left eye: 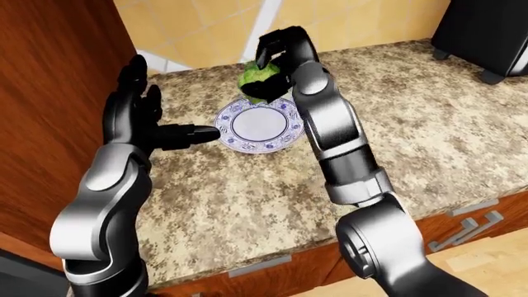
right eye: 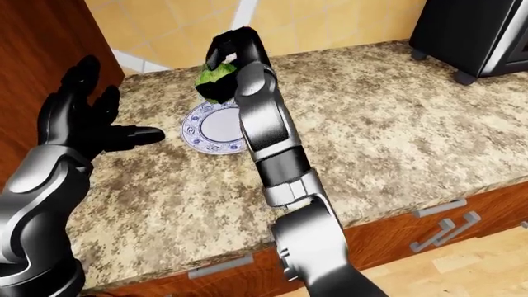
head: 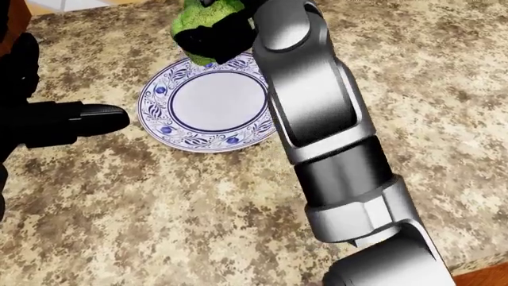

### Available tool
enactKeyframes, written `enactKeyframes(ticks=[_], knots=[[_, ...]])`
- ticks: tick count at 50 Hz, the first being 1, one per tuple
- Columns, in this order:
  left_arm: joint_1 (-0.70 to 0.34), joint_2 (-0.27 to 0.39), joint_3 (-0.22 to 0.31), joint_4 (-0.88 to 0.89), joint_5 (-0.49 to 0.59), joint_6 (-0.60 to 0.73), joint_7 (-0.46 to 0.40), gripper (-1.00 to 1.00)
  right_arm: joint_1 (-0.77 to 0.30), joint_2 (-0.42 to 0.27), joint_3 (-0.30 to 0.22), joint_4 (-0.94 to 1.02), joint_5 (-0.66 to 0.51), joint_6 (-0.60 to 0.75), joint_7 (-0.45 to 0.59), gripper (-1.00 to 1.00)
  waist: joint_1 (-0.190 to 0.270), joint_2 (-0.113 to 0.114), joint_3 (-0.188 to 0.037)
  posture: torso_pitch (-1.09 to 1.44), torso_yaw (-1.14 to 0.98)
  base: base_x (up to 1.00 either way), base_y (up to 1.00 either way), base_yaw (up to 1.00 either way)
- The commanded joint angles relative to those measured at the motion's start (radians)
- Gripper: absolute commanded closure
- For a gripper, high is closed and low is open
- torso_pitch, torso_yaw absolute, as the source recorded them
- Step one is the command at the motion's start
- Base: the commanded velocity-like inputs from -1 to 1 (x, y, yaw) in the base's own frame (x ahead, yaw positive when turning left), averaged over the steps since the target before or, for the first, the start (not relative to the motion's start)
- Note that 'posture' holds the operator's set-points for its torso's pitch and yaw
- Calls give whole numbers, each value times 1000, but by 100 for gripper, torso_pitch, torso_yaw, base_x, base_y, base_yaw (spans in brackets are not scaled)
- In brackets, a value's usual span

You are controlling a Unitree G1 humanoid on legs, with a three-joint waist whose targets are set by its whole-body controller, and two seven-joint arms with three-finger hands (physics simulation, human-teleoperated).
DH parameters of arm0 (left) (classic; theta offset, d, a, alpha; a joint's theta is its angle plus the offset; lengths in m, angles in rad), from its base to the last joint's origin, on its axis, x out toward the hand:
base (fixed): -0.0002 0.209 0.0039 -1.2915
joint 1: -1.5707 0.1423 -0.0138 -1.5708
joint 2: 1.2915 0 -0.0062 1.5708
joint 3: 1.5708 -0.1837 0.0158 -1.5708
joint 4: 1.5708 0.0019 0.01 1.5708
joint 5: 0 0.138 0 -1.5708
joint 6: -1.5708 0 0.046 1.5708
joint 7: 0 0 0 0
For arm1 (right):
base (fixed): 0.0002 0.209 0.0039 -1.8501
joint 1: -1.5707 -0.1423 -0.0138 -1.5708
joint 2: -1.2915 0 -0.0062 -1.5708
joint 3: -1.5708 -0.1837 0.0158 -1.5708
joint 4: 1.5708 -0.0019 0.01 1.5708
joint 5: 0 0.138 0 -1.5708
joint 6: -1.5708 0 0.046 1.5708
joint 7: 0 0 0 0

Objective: Place the broccoli on the rack of the oven.

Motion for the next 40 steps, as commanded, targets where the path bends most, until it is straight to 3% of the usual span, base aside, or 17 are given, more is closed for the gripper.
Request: enactKeyframes(ticks=[1,15,26,28,31,35,36,40], knots=[[-28,11,11,-29,3,-24,1,-100,-40,-11,-1,-71,7,22,11,100,0,5,-29,0,0,0,0,0],[-41,19,17,-43,19,-6,21,-100,-87,-59,-19,-262,79,209,60,100,0,3,-22,0,0,0,0,0],[-43,17,16,-48,21,-1,21,-100,-77,-68,-11,-322,84,252,55,100,-1,4,-21,0,0,0,0,0],[-42,17,17,-51,20,1,21,-100,-72,-66,-11,-322,83,248,54,100,-3,9,-51,0,0,-10,0,0],[-43,18,18,-49,19,1,21,-100,-66,-62,-12,-325,86,248,54,100,-2,8,-53,0,0,-10,0,0],[-45,20,19,-44,17,1,23,-100,-53,-56,-10,-319,89,232,48,100,-5,4,-48,0,0,-9,0,0],[-39,18,13,-40,21,-7,22,-100,-45,-56,-11,-315,90,223,47,100,-2,2,-24,0,0,-5,0,0],[-43,17,9,-31,26,-14,18,-100,-41,-62,-12,-318,91,223,50,100,-3,8,-25,0,0,-2,-2,0]])
